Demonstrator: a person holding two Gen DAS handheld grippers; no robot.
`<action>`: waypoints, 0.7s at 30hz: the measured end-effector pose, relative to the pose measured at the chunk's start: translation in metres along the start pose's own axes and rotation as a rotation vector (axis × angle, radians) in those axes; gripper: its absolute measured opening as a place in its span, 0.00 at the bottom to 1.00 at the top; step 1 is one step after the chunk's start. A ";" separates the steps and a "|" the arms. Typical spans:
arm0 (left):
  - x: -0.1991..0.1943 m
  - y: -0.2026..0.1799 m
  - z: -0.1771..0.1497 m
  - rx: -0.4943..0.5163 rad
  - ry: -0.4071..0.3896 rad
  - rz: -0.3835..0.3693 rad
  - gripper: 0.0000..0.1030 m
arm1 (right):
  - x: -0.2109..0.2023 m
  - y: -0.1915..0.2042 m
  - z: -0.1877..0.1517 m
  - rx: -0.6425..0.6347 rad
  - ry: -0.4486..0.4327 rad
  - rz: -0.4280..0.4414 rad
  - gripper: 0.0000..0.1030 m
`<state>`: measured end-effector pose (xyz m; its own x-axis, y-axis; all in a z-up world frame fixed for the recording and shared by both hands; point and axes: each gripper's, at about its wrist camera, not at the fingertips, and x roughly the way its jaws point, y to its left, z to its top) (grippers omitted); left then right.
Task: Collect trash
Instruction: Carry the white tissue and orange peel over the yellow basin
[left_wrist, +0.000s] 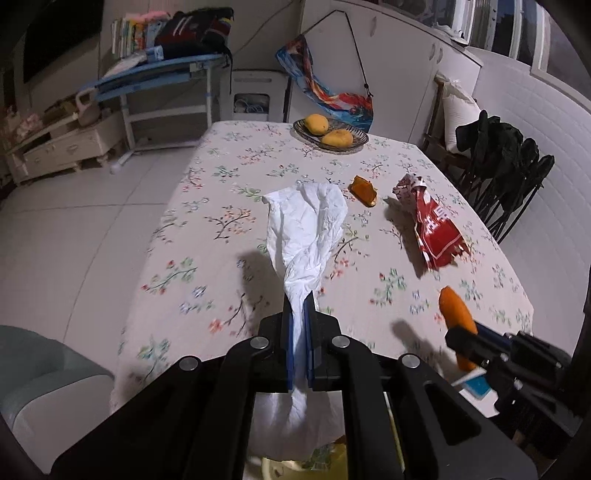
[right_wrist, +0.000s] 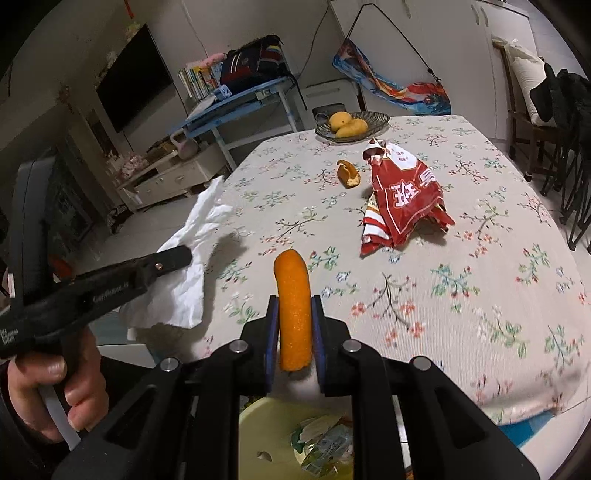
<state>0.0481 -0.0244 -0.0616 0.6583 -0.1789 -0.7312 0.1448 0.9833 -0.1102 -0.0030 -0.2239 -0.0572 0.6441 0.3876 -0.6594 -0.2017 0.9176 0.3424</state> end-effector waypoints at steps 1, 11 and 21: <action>-0.006 0.000 -0.004 0.003 -0.007 0.001 0.05 | -0.002 0.001 -0.001 0.000 -0.004 0.000 0.17; -0.039 0.003 -0.031 0.027 -0.039 0.005 0.06 | -0.018 0.011 -0.016 -0.011 -0.014 0.000 0.17; -0.058 0.001 -0.052 0.043 -0.048 0.001 0.06 | -0.025 0.028 -0.042 -0.039 0.034 0.005 0.17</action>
<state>-0.0283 -0.0113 -0.0540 0.6930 -0.1800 -0.6981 0.1746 0.9814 -0.0797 -0.0556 -0.2049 -0.0589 0.6178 0.3940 -0.6805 -0.2339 0.9183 0.3193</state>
